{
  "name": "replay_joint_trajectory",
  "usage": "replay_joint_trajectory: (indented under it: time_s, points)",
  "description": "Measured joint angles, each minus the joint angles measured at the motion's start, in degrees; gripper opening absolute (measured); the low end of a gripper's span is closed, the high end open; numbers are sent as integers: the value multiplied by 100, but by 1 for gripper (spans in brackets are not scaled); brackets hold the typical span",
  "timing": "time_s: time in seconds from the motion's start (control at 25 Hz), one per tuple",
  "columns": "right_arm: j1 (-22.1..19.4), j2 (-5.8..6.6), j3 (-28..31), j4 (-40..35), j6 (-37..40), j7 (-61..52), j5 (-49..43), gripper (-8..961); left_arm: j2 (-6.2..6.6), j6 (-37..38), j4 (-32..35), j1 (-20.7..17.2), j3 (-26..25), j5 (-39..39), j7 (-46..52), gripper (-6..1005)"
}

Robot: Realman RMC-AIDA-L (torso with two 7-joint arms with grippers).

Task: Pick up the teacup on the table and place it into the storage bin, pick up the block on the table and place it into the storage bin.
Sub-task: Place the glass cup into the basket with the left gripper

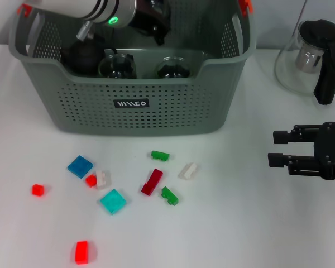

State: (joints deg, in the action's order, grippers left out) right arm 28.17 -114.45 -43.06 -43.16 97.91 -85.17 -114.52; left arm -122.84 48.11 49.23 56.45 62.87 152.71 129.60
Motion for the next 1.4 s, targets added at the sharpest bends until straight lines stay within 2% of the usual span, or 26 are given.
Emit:
replay_joint_trajectory:
  time_s: [0.4,1.4]
  points:
    - [-5,-16,-2,0,0,5,0,628,20,-443,-541,-17,6,18,-17,74]
    - [27,-16,-37,0,2,1,0,628,-41,-485,-652,-135,6,256,-3,93]
